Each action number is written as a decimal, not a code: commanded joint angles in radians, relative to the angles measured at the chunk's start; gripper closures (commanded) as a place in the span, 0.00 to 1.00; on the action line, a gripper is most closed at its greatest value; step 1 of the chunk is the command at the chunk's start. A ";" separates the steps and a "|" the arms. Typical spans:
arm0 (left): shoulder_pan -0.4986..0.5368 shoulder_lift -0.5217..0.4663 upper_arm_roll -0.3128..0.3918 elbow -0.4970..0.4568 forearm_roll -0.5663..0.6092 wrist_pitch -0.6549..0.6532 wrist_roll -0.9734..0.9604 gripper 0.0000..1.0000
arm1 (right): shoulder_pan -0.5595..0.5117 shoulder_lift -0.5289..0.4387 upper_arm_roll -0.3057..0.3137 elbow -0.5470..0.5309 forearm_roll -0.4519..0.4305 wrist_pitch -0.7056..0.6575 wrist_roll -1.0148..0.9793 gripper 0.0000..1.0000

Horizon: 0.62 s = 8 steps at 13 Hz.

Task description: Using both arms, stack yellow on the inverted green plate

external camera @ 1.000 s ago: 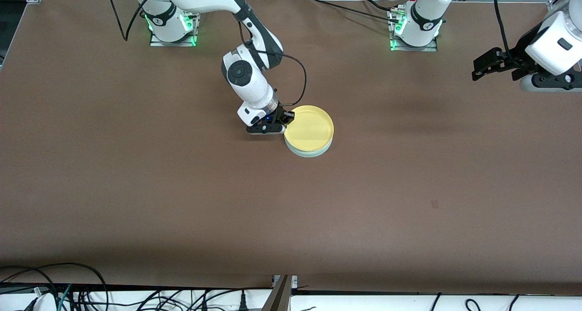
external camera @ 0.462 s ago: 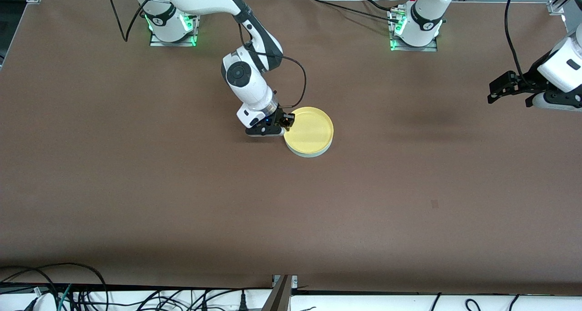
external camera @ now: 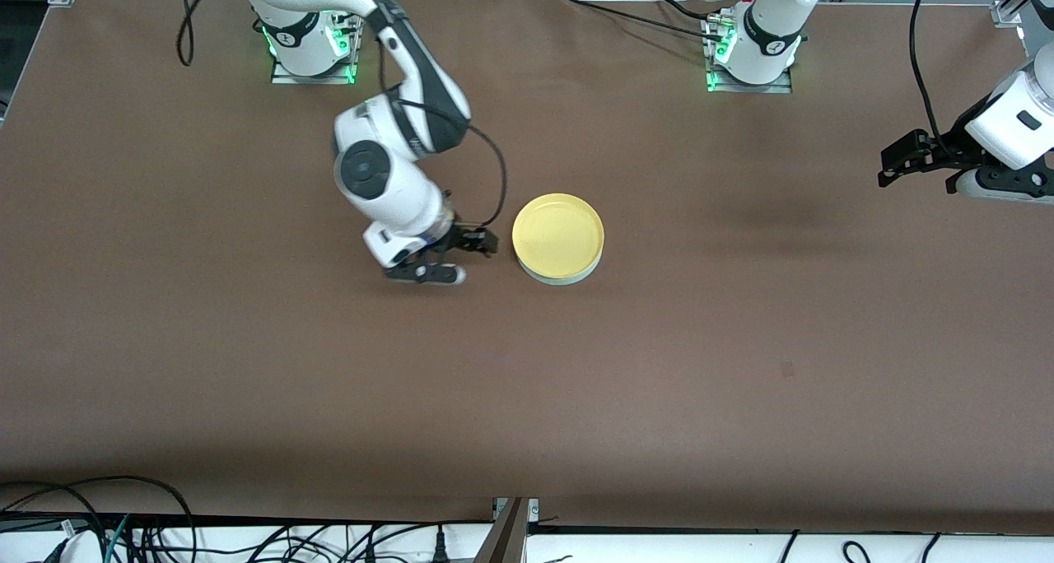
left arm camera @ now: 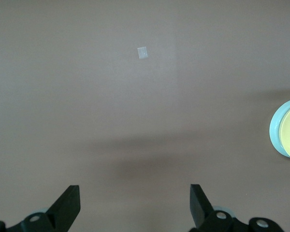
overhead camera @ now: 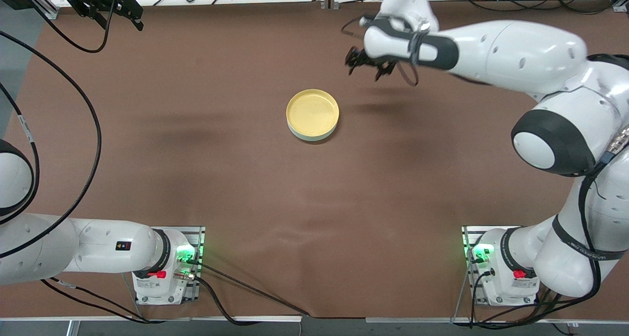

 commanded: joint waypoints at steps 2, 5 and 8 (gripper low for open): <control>0.007 0.027 -0.008 0.058 0.016 -0.040 0.003 0.00 | -0.010 0.006 -0.162 0.129 -0.034 -0.238 -0.155 0.00; 0.005 0.098 -0.011 0.155 0.013 -0.075 0.003 0.00 | -0.023 0.001 -0.327 0.222 -0.032 -0.485 -0.397 0.00; 0.005 0.098 -0.011 0.178 0.008 -0.088 0.009 0.00 | -0.027 -0.008 -0.420 0.268 -0.032 -0.628 -0.434 0.00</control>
